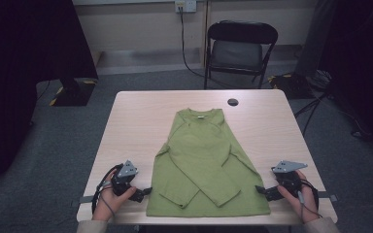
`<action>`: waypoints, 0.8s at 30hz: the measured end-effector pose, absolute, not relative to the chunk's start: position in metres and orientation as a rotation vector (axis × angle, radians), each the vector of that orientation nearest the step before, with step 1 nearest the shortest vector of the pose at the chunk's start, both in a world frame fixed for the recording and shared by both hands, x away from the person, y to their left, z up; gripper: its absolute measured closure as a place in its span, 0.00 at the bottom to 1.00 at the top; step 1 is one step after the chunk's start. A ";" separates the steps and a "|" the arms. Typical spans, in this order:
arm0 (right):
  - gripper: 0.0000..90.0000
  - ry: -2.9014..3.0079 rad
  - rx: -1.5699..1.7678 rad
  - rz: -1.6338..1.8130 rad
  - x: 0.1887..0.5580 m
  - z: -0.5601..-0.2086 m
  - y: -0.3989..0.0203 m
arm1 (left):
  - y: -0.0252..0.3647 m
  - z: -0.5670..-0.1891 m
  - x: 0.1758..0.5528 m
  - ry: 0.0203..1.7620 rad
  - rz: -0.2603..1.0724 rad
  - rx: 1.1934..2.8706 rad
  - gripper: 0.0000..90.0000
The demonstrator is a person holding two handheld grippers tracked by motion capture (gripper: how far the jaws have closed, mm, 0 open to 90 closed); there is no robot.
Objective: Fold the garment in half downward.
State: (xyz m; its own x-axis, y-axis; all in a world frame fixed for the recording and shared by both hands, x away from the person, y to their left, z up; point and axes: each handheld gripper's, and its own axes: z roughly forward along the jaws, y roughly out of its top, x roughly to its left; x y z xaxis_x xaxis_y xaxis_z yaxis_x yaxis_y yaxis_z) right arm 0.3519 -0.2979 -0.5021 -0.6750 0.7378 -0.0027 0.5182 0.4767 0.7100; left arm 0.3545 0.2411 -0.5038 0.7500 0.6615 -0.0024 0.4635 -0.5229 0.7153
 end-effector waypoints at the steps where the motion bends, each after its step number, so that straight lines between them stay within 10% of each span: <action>1: 0.00 2.420 1.064 1.006 0.352 -0.502 -0.298 | 0.241 -0.504 0.355 0.841 0.351 2.218 0.00; 11: 0.02 2.363 1.168 1.114 0.369 -0.489 -0.295 | 0.223 -0.482 0.382 0.895 0.319 2.067 0.02; 17: 0.19 2.328 1.123 1.039 0.411 -0.482 -0.274 | 0.191 -0.485 0.433 0.989 0.376 2.121 0.03; 24: 0.46 2.337 1.170 1.043 0.443 -0.495 -0.259 | 0.183 -0.496 0.449 1.017 0.414 2.139 0.28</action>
State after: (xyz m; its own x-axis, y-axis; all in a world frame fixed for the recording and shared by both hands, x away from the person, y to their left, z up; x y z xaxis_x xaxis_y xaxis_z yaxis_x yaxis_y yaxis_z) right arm 0.4433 -0.2589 -0.4948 -0.6101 0.7917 0.0326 0.5530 0.3960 0.7330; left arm 0.4490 0.1832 -0.4963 0.6370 0.7706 -0.0175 0.5391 -0.4291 0.7247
